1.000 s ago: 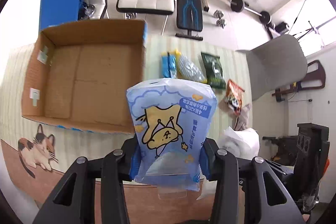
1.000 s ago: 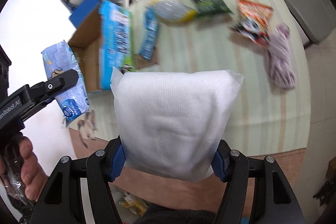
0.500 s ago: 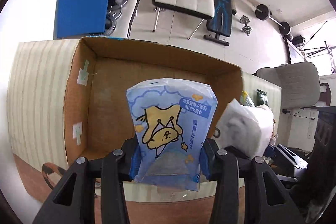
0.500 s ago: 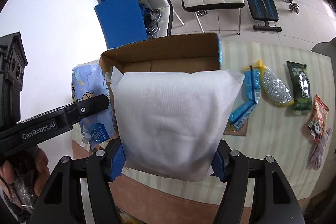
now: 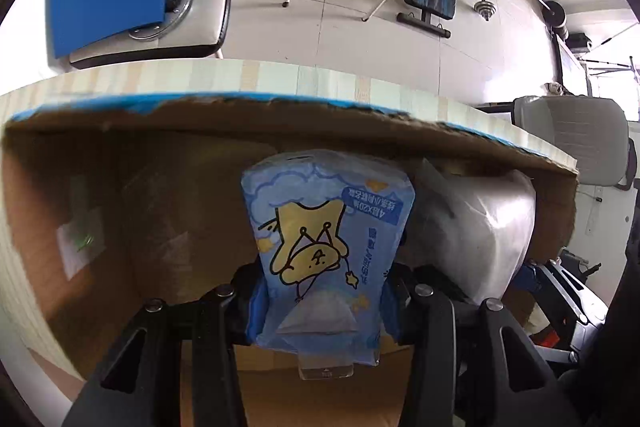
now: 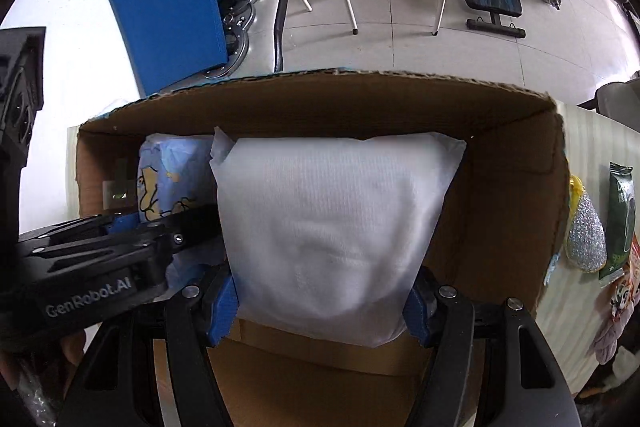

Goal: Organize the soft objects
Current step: 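Carry the white pouch and blue pack with both tools over the cardboard box, then lower both items into the box and open both tools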

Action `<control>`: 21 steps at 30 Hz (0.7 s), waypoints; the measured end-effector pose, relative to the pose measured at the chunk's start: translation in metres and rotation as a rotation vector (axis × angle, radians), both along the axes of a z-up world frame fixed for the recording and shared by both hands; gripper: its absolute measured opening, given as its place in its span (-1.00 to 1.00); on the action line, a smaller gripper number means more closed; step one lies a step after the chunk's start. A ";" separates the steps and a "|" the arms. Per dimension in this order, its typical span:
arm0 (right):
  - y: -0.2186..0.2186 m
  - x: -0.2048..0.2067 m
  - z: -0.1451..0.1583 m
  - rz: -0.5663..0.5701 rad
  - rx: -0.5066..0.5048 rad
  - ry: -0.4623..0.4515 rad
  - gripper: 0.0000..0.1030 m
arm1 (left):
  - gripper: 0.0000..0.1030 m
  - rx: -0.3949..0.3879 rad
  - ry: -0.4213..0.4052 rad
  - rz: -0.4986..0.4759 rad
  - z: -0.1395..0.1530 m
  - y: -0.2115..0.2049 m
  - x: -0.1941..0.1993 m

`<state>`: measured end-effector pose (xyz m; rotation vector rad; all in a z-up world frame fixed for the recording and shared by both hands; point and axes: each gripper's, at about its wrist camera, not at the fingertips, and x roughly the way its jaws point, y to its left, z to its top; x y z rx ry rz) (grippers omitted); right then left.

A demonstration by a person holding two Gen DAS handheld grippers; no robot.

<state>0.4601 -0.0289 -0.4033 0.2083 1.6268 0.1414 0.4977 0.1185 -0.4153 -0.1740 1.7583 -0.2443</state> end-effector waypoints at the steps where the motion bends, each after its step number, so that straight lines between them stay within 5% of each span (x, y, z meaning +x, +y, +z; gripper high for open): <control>1: -0.001 0.003 -0.006 0.005 -0.009 0.003 0.35 | -0.15 -0.001 0.003 -0.008 -0.004 -0.001 0.000; 7: -0.012 0.016 -0.031 -0.008 -0.012 0.036 0.44 | 0.15 0.035 0.018 -0.031 -0.011 -0.011 0.004; 11: -0.017 0.016 -0.032 -0.005 -0.022 0.053 0.58 | 0.69 0.049 -0.025 -0.033 -0.002 -0.012 0.005; 14: -0.020 0.009 -0.023 0.005 -0.002 0.051 0.62 | 0.91 0.087 -0.087 -0.043 0.016 -0.012 0.000; 17: -0.020 -0.002 -0.006 0.023 -0.030 0.017 1.00 | 0.96 0.121 -0.172 -0.049 0.041 -0.011 -0.012; 21: -0.022 -0.025 0.020 0.020 -0.059 -0.060 1.00 | 0.98 0.142 -0.257 -0.046 0.070 -0.008 -0.039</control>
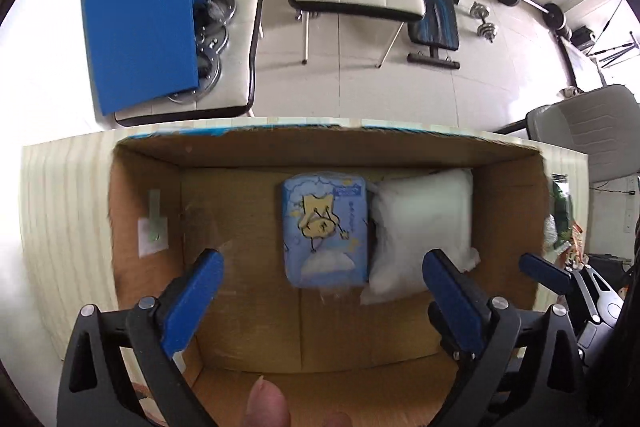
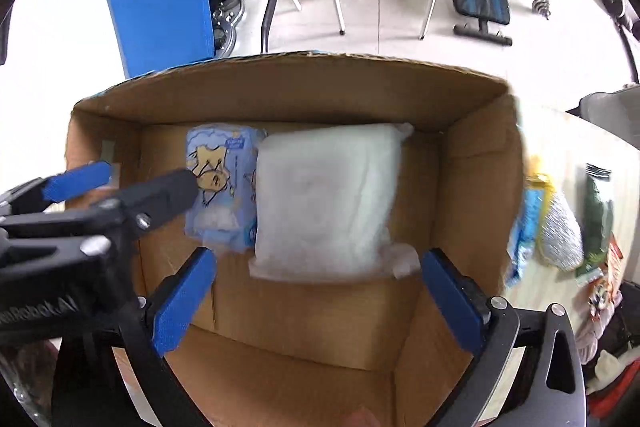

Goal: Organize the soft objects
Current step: 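Lower both items into the box and open both tools, then move the left tool to the green Deeyeo pack while the right tool approaches the orange seed bag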

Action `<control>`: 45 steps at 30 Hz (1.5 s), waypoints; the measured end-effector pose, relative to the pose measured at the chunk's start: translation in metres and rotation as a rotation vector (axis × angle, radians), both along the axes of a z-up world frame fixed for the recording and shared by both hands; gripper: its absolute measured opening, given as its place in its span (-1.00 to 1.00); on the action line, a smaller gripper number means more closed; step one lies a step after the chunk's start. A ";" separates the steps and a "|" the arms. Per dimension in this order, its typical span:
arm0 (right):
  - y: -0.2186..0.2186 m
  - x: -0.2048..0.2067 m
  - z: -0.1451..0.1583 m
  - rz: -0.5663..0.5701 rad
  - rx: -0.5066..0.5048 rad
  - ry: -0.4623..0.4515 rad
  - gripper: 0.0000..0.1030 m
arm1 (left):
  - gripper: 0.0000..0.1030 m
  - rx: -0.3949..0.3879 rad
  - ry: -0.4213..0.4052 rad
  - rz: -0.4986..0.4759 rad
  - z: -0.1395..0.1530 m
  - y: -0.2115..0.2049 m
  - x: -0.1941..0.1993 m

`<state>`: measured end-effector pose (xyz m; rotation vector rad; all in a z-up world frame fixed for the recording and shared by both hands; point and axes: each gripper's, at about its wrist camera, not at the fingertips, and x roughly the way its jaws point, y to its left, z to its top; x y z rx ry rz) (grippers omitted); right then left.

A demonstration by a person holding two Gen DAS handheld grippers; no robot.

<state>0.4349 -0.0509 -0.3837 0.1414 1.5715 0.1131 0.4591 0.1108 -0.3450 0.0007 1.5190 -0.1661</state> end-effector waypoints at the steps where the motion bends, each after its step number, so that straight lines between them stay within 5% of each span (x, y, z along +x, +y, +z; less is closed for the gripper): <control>1: -0.002 -0.008 0.007 -0.007 -0.006 -0.028 1.00 | 0.98 -0.002 -0.015 0.003 0.008 0.001 -0.009; 13: -0.035 -0.116 0.085 -0.039 0.163 -0.158 1.00 | 0.98 0.066 -0.262 -0.009 0.106 -0.047 -0.107; 16: -0.070 -0.142 0.109 -0.061 0.171 -0.212 1.00 | 0.98 0.051 -0.320 -0.006 0.132 -0.081 -0.121; 20: -0.150 -0.164 0.131 -0.130 0.141 -0.268 1.00 | 0.99 -0.028 -0.286 -0.017 0.143 -0.135 -0.126; 26: -0.299 -0.176 0.117 -0.288 0.131 -0.208 1.00 | 0.98 -0.069 -0.098 -0.067 0.087 -0.234 -0.102; 32: -0.410 -0.161 0.052 -0.413 0.120 -0.066 1.00 | 0.33 -0.045 0.078 -0.028 0.004 -0.298 -0.069; 35: -0.437 -0.144 0.007 -0.428 0.124 0.014 0.98 | 0.28 -0.015 0.132 0.019 -0.034 -0.311 -0.052; 39: -0.446 -0.121 -0.045 -0.419 0.145 0.097 0.66 | 0.27 -0.001 0.162 0.069 -0.060 -0.320 -0.030; 45: -0.439 -0.097 -0.090 -0.402 0.168 0.149 0.53 | 0.31 -0.017 0.232 -0.027 -0.083 -0.371 -0.003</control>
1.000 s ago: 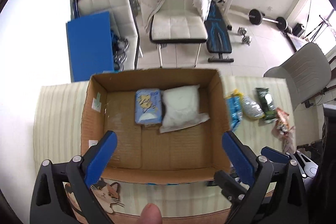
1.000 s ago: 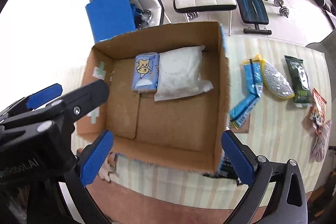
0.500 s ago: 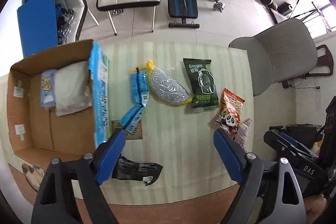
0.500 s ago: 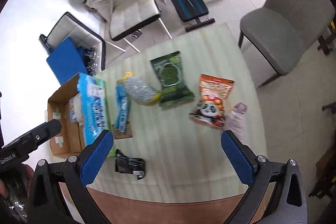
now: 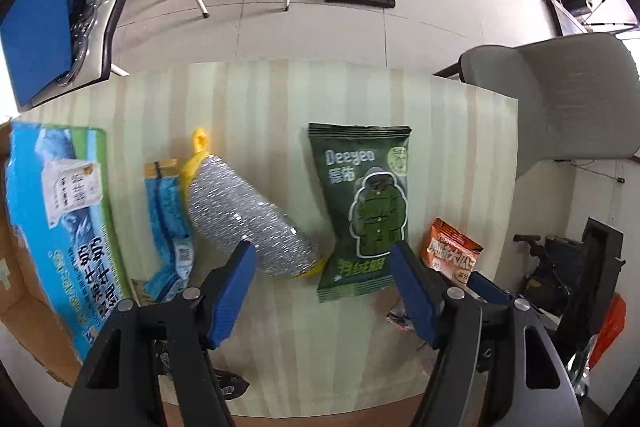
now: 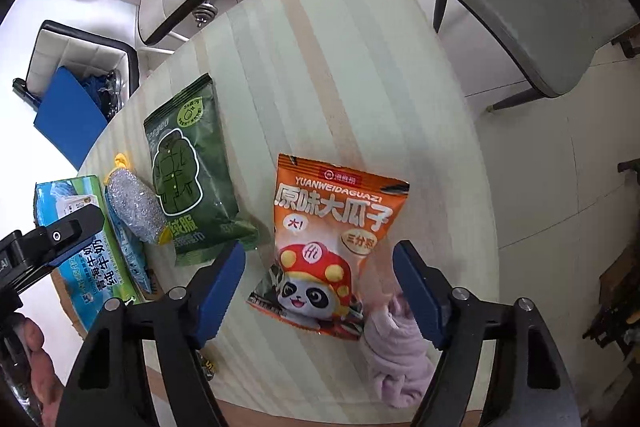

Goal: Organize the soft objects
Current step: 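Move the left tool to the green Deeyeo pack while the right tool approaches the orange seed bag, then grasp the green Deeyeo pack with the left tool while the right tool grasps the orange seed bag, then carry the green pack and orange bag with both tools into the box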

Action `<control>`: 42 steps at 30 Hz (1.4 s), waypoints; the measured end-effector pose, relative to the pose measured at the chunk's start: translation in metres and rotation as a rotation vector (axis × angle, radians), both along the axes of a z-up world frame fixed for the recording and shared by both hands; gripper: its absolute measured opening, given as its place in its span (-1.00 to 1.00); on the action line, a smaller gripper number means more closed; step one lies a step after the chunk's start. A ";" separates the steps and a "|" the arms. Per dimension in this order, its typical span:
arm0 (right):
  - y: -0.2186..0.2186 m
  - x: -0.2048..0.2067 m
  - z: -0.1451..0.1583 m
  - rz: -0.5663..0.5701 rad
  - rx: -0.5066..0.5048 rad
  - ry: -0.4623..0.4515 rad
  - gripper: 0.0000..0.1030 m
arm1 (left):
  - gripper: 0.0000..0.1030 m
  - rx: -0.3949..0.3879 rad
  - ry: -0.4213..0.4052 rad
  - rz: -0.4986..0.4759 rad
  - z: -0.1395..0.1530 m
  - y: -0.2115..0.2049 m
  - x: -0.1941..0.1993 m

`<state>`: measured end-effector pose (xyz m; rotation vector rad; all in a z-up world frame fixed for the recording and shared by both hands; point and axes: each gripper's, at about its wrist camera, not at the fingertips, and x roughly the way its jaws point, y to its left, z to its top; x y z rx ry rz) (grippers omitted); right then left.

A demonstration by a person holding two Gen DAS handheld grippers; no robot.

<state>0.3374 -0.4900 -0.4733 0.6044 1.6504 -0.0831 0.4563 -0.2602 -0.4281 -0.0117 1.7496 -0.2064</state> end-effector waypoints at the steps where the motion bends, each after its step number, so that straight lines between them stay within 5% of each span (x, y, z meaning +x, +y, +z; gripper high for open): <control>1: 0.000 0.002 -0.007 -0.004 0.011 0.009 0.53 | 0.31 0.009 0.011 -0.011 -0.004 -0.006 0.003; 5: 0.008 0.006 -0.026 0.004 0.005 0.042 0.51 | 0.31 0.052 0.028 -0.071 -0.017 -0.033 0.012; 6: 0.010 0.006 -0.024 0.012 -0.022 0.036 0.34 | 0.31 0.050 0.035 -0.085 -0.020 -0.039 0.012; 10: 0.009 0.006 -0.024 0.017 -0.018 0.029 0.21 | 0.31 0.012 0.090 -0.116 -0.033 -0.059 0.012; 17: 0.009 0.005 -0.024 0.029 -0.013 0.032 0.24 | 0.37 0.154 0.108 -0.217 -0.065 -0.082 0.008; 21: 0.019 0.011 -0.023 0.044 -0.044 0.043 0.28 | -0.07 0.186 0.082 -0.230 -0.069 -0.078 0.003; 24: 0.030 0.012 -0.022 0.100 -0.094 0.050 0.29 | -0.21 0.193 0.067 -0.234 -0.067 -0.070 -0.010; 34: 0.074 -0.015 -0.019 0.294 -0.185 0.035 0.16 | -0.19 0.219 0.019 -0.215 -0.062 -0.020 -0.072; 42: 0.105 -0.018 -0.020 0.371 -0.290 0.044 0.25 | -0.22 0.192 -0.002 -0.212 -0.064 -0.012 -0.074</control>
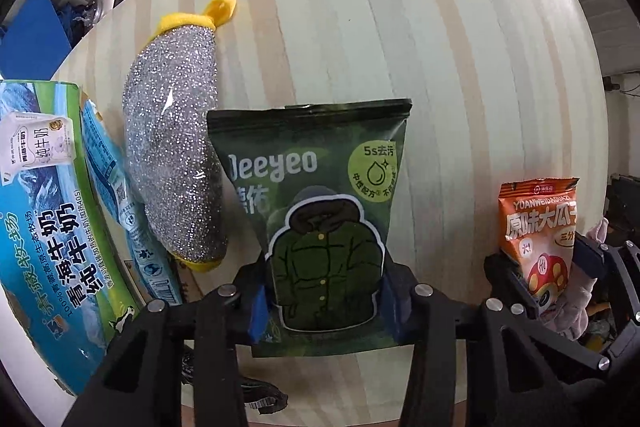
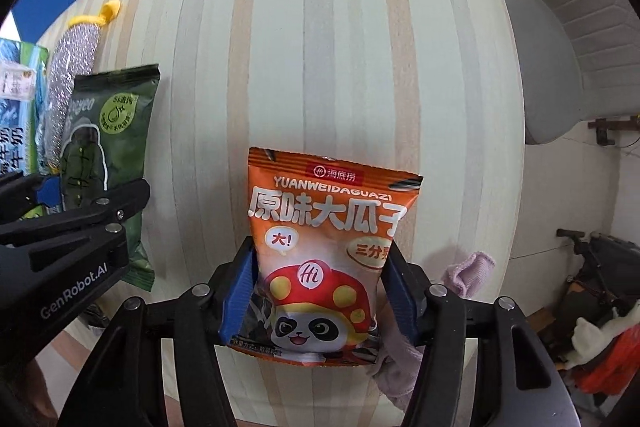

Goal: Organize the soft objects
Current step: 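Carry the green pack and orange bag with both tools into the box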

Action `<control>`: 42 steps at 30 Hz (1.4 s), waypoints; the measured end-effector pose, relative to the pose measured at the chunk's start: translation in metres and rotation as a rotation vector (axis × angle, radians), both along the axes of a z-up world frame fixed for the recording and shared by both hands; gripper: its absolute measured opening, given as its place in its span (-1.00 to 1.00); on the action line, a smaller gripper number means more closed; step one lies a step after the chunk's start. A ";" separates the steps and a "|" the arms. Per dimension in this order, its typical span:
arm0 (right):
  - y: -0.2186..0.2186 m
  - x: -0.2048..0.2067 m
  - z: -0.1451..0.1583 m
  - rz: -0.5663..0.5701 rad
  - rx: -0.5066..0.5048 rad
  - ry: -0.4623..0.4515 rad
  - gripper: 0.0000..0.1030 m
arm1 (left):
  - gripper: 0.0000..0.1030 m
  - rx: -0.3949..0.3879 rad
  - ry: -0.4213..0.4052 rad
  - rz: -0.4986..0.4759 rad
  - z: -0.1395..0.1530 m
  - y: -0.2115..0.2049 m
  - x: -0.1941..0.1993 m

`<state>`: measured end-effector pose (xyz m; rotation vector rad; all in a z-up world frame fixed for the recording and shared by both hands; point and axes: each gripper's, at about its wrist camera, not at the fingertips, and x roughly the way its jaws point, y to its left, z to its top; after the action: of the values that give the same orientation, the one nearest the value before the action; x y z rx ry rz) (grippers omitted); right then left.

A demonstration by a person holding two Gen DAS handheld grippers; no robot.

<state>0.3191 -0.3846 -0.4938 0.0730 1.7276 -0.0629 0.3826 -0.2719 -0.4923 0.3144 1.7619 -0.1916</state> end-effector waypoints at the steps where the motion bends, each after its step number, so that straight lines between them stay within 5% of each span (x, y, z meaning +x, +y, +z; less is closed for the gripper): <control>1: 0.007 0.000 -0.001 0.019 -0.019 0.003 0.25 | -0.23 -0.002 -0.004 0.003 0.000 0.005 -0.001; 8: 0.009 0.000 0.016 -0.011 0.023 -0.022 -0.04 | -0.30 -0.065 -0.083 0.036 0.049 0.017 -0.017; 15: 0.012 -0.017 0.082 -0.050 0.134 -0.151 -0.06 | -0.30 -0.154 -0.241 0.064 0.143 0.044 -0.041; 23: 0.062 -0.038 0.182 0.007 0.296 -0.292 -0.07 | -0.30 -0.267 -0.356 0.194 0.248 0.138 -0.073; 27: 0.109 -0.036 0.217 0.062 0.392 -0.325 -0.07 | -0.30 -0.262 -0.395 0.265 0.279 0.201 -0.077; 35: 0.256 -0.018 0.230 0.133 0.427 -0.314 -0.07 | -0.30 -0.183 -0.376 0.344 0.259 0.326 -0.036; 42: 0.340 0.022 0.178 0.131 0.329 -0.223 -0.07 | -0.30 -0.172 -0.302 0.372 0.213 0.402 0.019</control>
<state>0.3409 -0.0448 -0.3155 0.2011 1.5024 0.3165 0.4017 0.1300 -0.2797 -0.1072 1.4619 -0.0242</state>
